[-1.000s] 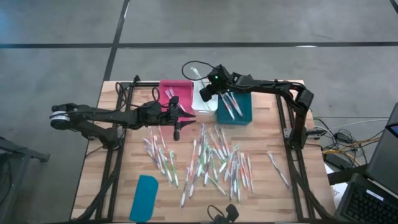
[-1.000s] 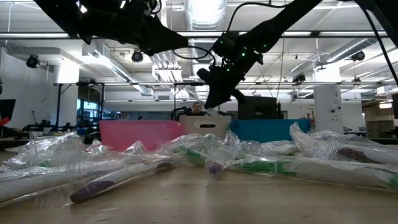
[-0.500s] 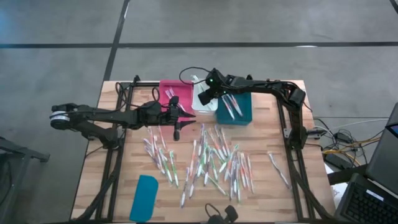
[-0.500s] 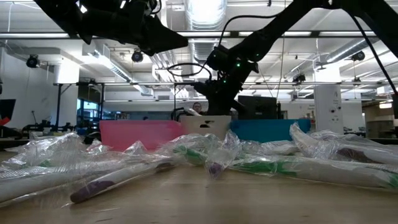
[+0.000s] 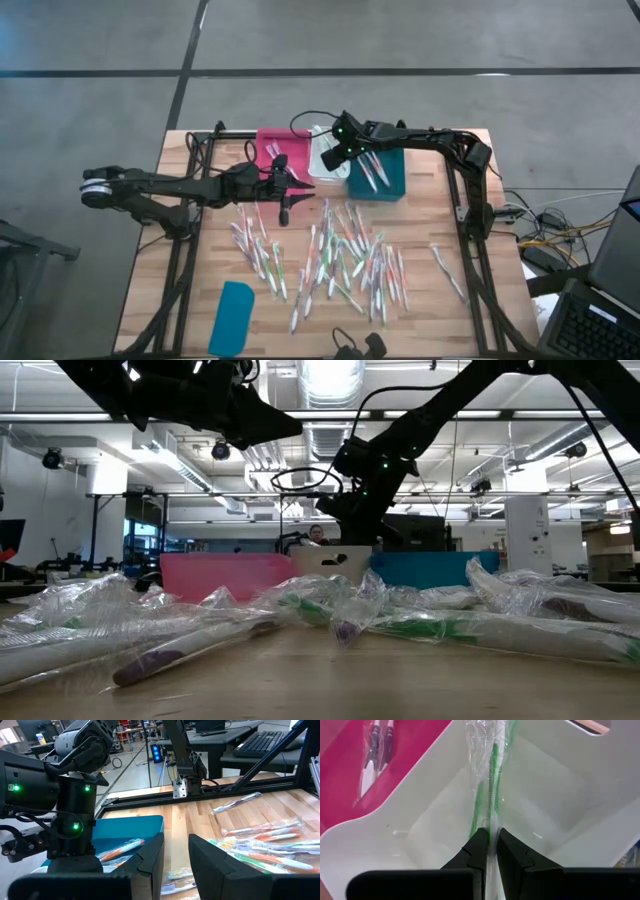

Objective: Pick & Place Toothbrushes
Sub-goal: Put the green toothbrush into the white bin

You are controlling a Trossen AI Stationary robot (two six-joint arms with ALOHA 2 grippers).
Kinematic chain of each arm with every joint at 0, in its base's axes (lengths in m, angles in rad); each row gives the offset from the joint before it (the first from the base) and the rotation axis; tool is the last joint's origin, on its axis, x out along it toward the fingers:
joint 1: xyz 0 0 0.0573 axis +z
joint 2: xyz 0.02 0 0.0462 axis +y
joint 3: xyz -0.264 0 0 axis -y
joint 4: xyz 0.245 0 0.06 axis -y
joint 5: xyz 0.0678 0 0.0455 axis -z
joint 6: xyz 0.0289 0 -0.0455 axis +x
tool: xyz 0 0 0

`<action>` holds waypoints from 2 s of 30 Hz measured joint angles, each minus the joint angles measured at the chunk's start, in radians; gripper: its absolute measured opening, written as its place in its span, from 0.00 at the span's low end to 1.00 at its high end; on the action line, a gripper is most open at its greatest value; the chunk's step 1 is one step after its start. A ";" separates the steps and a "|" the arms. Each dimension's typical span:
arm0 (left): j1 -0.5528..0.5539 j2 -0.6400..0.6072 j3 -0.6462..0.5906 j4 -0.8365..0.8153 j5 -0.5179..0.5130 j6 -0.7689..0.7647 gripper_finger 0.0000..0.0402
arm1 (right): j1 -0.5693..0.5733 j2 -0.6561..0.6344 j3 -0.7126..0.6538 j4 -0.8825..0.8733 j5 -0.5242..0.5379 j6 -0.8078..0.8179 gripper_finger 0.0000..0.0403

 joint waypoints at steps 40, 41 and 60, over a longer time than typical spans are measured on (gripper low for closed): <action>0.000 0.000 0.000 0.000 0.000 0.000 0.23 | -0.001 0.000 0.074 -0.052 -0.157 0.038 0.41; 0.000 0.000 0.000 0.000 0.000 0.000 0.23 | 0.000 0.000 0.085 -0.052 -0.158 0.024 0.41; 0.000 0.000 0.000 0.000 0.000 0.000 0.23 | 0.023 0.005 0.118 -0.020 -0.093 -0.395 0.35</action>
